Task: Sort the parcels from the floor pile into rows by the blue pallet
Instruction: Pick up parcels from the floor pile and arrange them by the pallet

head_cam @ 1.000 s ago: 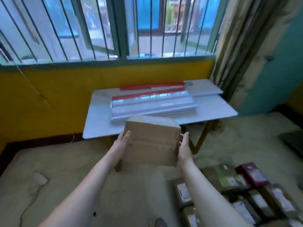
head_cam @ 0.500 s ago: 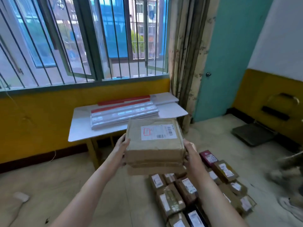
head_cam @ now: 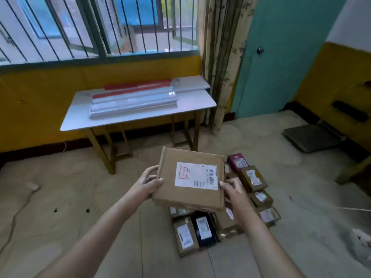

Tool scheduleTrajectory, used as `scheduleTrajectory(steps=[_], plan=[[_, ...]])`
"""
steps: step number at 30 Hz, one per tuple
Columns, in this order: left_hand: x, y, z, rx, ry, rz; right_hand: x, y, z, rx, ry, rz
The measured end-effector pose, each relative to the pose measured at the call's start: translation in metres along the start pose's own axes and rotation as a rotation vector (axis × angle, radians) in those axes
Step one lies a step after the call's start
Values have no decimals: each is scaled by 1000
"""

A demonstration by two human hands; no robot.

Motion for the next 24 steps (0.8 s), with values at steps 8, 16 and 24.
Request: scheduleTrajectory(steps=[8, 16, 24], plan=[[38, -92, 58, 17, 84, -232, 59, 76, -43, -154, 19, 174], [113, -283, 91, -3, 141, -501, 152, 255, -54, -361, 35, 341], [194, -461, 138, -9, 234, -578, 252, 407, -63, -571, 104, 283]])
Point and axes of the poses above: each hand's wrist, its own x-axis towards the middle knuckle, its own z-axis out of the palm, y = z × x, the point moved 1 cm from there along x, towards the middle knuckle, and after that the axes turned 4 degrees about x, right-handed, at the moved point
